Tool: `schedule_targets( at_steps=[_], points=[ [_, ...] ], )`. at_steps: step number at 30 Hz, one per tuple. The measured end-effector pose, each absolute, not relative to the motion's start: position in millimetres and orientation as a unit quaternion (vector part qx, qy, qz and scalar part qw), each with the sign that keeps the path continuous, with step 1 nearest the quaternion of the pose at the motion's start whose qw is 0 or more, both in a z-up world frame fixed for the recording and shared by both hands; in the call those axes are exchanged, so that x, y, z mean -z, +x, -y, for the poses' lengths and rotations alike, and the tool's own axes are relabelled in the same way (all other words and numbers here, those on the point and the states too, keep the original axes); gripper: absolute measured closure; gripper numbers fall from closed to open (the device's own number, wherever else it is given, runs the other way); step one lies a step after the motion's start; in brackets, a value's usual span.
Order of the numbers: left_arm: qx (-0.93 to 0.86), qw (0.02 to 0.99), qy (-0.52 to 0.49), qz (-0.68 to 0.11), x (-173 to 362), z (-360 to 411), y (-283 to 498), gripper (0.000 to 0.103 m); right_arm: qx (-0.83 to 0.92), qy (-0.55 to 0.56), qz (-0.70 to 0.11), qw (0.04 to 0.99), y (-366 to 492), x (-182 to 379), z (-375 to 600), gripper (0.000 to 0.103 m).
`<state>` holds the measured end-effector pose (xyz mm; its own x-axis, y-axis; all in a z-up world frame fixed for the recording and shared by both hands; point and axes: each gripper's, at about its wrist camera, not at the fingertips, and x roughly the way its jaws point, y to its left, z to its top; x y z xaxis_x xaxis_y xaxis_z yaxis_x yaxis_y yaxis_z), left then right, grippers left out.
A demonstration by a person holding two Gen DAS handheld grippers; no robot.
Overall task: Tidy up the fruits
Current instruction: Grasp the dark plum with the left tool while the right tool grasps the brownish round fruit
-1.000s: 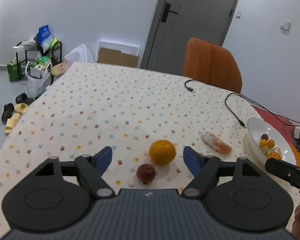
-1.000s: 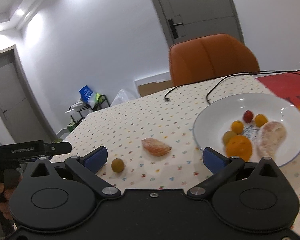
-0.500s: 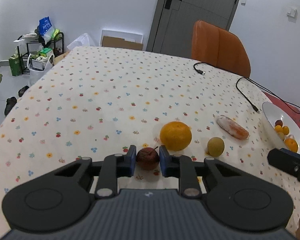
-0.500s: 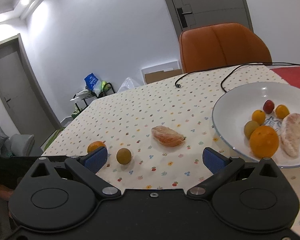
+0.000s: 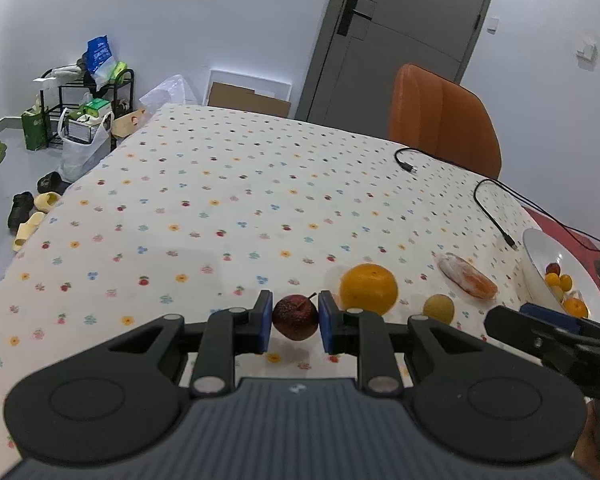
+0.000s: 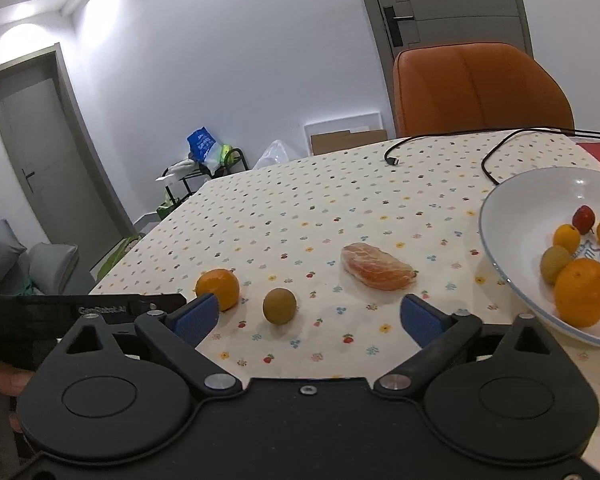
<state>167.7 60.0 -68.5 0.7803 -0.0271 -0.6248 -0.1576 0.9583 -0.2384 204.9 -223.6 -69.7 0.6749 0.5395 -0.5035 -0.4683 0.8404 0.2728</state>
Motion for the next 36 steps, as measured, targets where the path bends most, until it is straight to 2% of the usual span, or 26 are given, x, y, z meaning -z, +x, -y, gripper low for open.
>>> schedule_targets(
  at_steps=[14, 19, 20, 24, 26, 36],
  points=[
    [-0.046, 0.936, -0.152, -0.315, 61.5, -79.0, 161.4, 0.080, -0.285, 0.041, -0.308, 0.907, 221.5, 71.5, 187.4, 0.031],
    [-0.039, 0.934, -0.149, -0.321, 64.3, -76.5, 164.0, 0.080, -0.277, 0.032, -0.318, 0.906, 229.4, 83.3, 175.9, 0.032],
    [-0.038, 0.934, -0.149, -0.322, 64.4, -75.3, 164.5, 0.080, -0.275, 0.027, -0.321, 0.906, 230.9, 86.5, 173.5, 0.036],
    [-0.028, 0.936, -0.145, -0.318, 61.4, -66.1, 167.5, 0.080, -0.270, 0.016, -0.327, 0.905, 231.0, 92.1, 172.9, 0.074],
    [-0.020, 0.938, -0.143, -0.316, 59.3, -60.1, 167.5, 0.080, -0.277, 0.031, -0.331, 0.902, 231.7, 90.4, 178.3, 0.079],
    [-0.001, 0.944, -0.116, -0.310, 46.2, -24.0, 174.1, 0.080, -0.276, 0.053, -0.303, 0.911, 219.8, 80.2, 201.4, 0.080]
  ],
)
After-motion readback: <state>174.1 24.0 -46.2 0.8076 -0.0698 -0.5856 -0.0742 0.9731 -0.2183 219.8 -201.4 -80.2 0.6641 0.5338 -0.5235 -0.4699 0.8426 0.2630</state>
